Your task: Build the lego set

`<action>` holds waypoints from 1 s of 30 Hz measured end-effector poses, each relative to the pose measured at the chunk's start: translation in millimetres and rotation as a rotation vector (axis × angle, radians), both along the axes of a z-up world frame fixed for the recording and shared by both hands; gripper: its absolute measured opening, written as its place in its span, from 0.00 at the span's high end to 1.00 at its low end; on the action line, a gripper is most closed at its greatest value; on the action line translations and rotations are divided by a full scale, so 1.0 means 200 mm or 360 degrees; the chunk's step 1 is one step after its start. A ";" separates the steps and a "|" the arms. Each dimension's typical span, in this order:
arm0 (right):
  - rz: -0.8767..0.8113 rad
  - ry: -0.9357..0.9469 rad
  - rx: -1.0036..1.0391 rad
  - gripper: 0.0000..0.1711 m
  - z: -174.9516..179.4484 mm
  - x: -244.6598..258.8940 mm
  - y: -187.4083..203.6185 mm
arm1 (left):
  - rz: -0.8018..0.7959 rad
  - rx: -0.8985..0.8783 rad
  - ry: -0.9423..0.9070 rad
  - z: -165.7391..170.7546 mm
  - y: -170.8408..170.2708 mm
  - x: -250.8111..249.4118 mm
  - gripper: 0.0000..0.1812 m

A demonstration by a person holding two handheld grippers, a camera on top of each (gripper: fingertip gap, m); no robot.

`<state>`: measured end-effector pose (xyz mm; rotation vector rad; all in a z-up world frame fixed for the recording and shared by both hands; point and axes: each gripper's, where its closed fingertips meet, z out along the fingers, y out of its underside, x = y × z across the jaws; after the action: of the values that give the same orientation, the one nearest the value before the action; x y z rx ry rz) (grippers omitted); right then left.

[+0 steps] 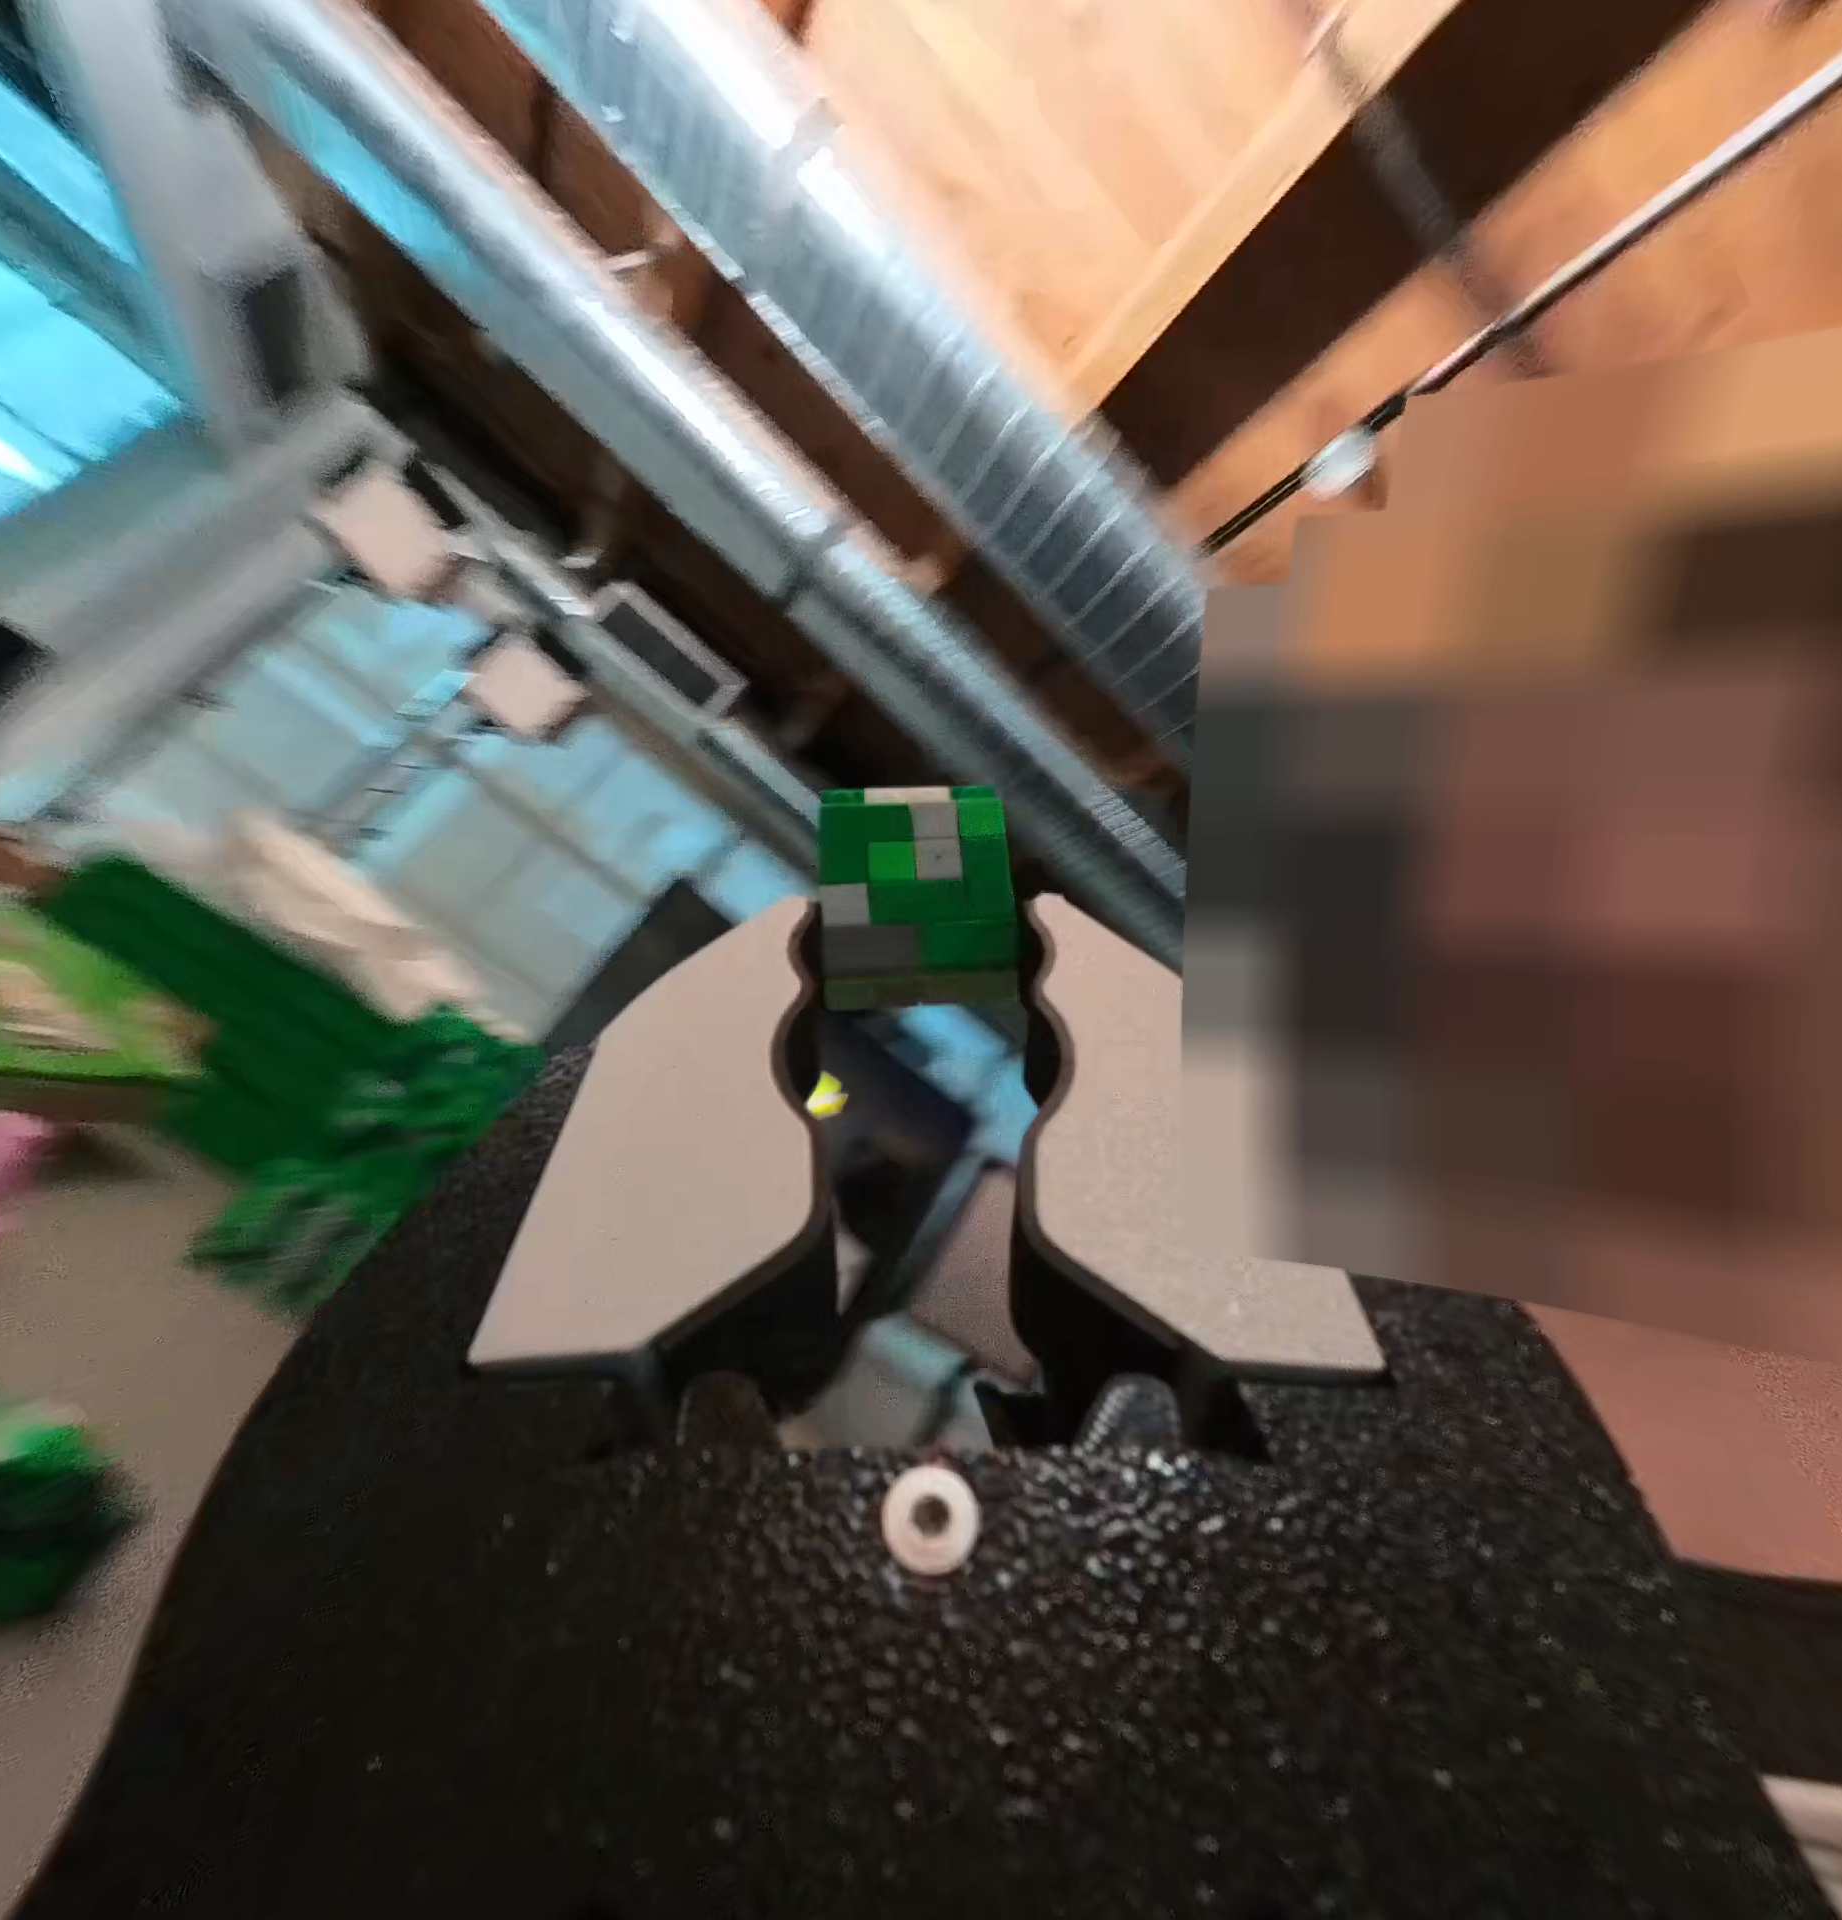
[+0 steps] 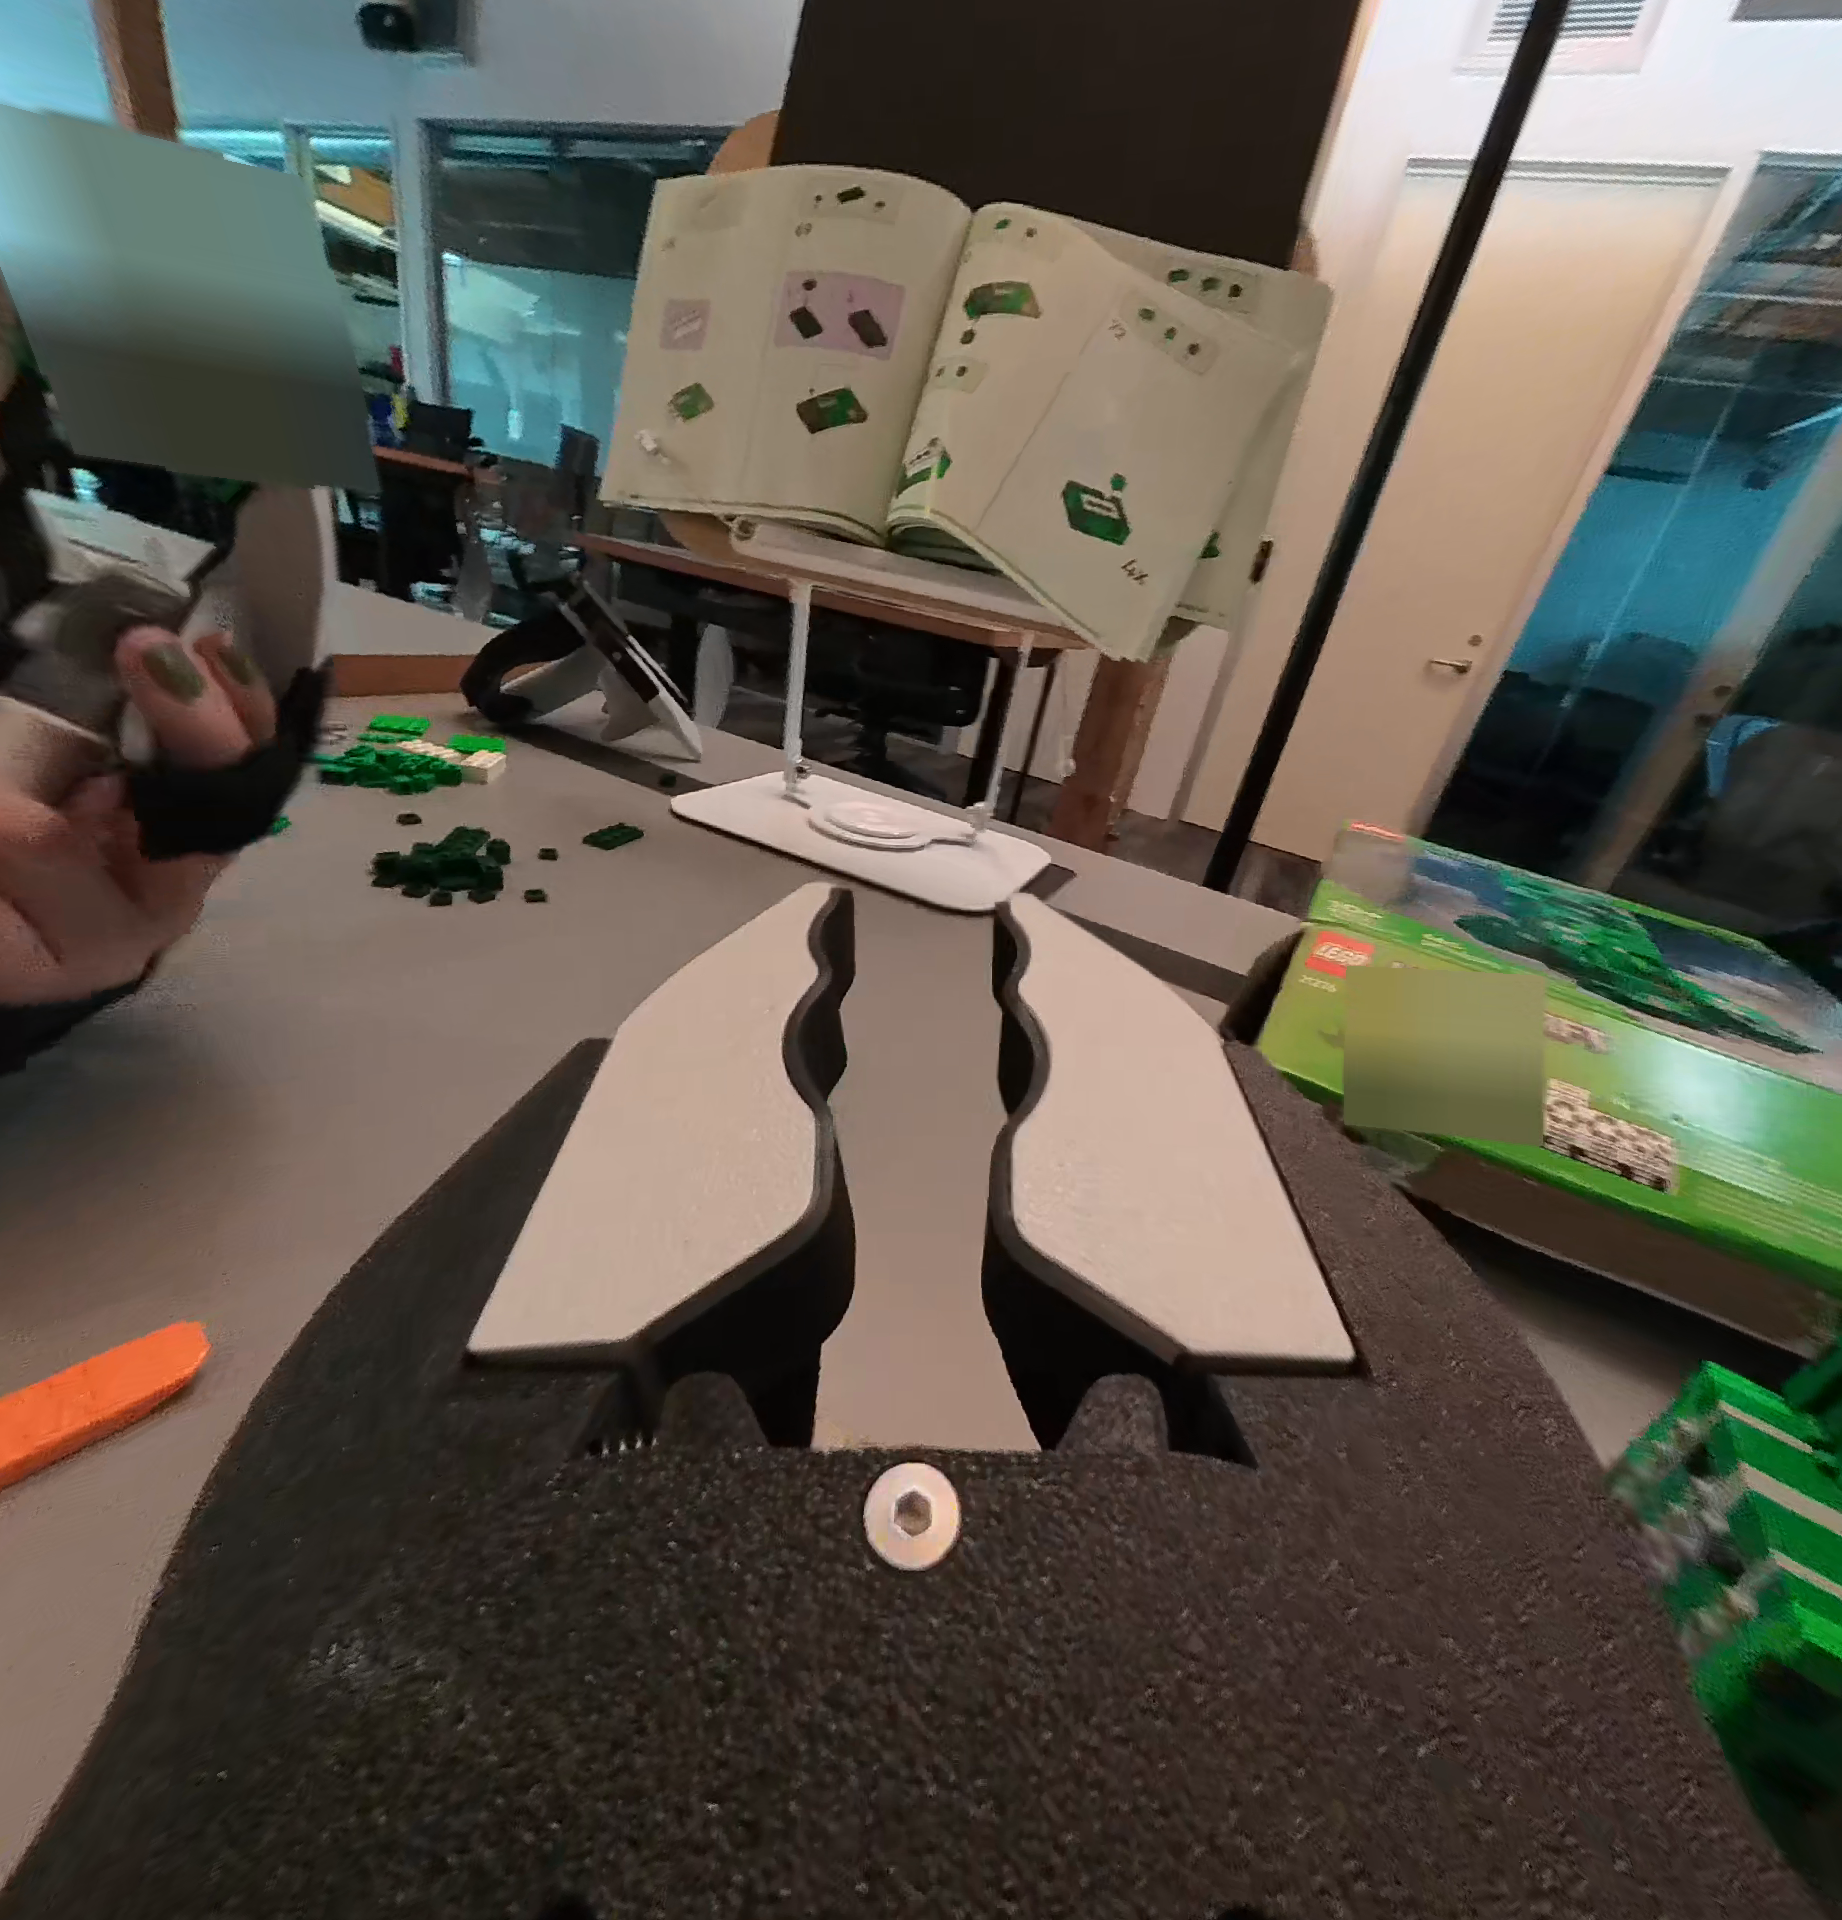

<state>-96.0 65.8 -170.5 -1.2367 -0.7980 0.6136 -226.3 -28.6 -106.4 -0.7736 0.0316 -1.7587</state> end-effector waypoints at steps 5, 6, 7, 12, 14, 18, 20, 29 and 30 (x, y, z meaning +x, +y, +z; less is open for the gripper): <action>-0.0056 -0.0153 -0.0171 0.85 -0.07 0.08 0.09 | 0.0747 -0.0076 0.0895 -0.14 0.13 0.04 0.80; -0.0035 -0.0217 -0.0242 0.85 -0.11 0.08 0.11 | 0.0863 -0.0085 0.1037 -0.17 0.16 0.03 0.80; 0.0019 -0.0288 -0.0297 0.85 -0.14 0.09 0.11 | 0.0933 -0.0086 0.1144 -0.19 0.17 0.04 0.80; 0.0482 -0.0729 -0.0529 0.86 -0.35 0.12 -0.02 | 0.0999 -0.0075 0.1428 -0.28 0.20 0.10 0.80; 0.0571 -0.0807 -0.0579 0.87 -0.39 0.15 -0.06 | 0.1052 -0.0034 0.1579 -0.31 0.21 0.13 0.80; 0.0667 -0.0929 -0.0744 0.88 -0.46 0.18 -0.10 | 0.1125 0.0060 0.1770 -0.35 0.20 0.18 0.80; 0.0666 -0.1006 -0.0775 0.88 -0.50 0.18 -0.11 | 0.1100 0.0079 0.1790 -0.37 0.20 0.21 0.80; 0.0599 -0.1128 -0.0772 0.86 -0.55 0.18 -0.10 | 0.1056 0.0072 0.1781 -0.38 0.20 0.22 0.80; 0.0617 -0.1133 -0.0765 0.86 -0.55 0.18 -0.11 | 0.1053 0.0072 0.1784 -0.38 0.20 0.23 0.80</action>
<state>-60.0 44.1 -281.0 -1.7973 -1.5730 0.7057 -181.0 11.4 -181.7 -1.4464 0.5008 -0.5549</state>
